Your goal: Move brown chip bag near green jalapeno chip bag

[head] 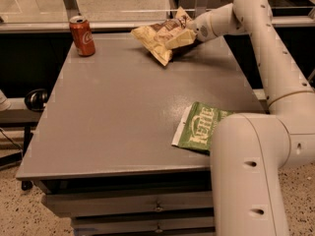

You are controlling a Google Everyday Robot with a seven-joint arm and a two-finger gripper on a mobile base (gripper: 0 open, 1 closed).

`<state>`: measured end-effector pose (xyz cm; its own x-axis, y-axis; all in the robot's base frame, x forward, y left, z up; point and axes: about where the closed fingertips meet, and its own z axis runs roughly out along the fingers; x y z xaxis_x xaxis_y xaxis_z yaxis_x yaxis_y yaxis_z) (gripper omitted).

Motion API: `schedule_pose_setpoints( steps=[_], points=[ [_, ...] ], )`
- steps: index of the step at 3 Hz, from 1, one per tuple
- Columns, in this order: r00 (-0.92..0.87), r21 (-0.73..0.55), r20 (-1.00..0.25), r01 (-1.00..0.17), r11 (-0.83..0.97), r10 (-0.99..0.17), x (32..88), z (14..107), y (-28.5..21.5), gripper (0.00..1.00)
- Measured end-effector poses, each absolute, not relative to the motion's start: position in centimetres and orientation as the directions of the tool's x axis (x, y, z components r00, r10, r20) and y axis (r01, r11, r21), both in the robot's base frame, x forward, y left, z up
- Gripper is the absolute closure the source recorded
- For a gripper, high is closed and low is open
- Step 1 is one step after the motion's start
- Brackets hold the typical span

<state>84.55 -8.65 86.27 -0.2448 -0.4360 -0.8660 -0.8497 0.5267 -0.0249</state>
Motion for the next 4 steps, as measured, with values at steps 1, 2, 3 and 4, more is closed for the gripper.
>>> schedule_pose_setpoints(
  steps=[1, 2, 3, 4],
  points=[
    [-0.201, -0.042, -0.884, -0.865, 0.500, -0.422, 83.6, 88.5, -9.1, 0.65],
    [-0.136, -0.084, -0.891, -0.889, 0.451, -0.434, 80.7, 91.8, -10.8, 0.88],
    [-0.082, -0.132, -0.872, -0.910, 0.394, -0.482, 76.8, 94.2, -13.0, 1.00],
    [-0.050, -0.171, -0.830, -0.926, 0.338, -0.555, 73.1, 94.7, -14.4, 1.00]
  ],
)
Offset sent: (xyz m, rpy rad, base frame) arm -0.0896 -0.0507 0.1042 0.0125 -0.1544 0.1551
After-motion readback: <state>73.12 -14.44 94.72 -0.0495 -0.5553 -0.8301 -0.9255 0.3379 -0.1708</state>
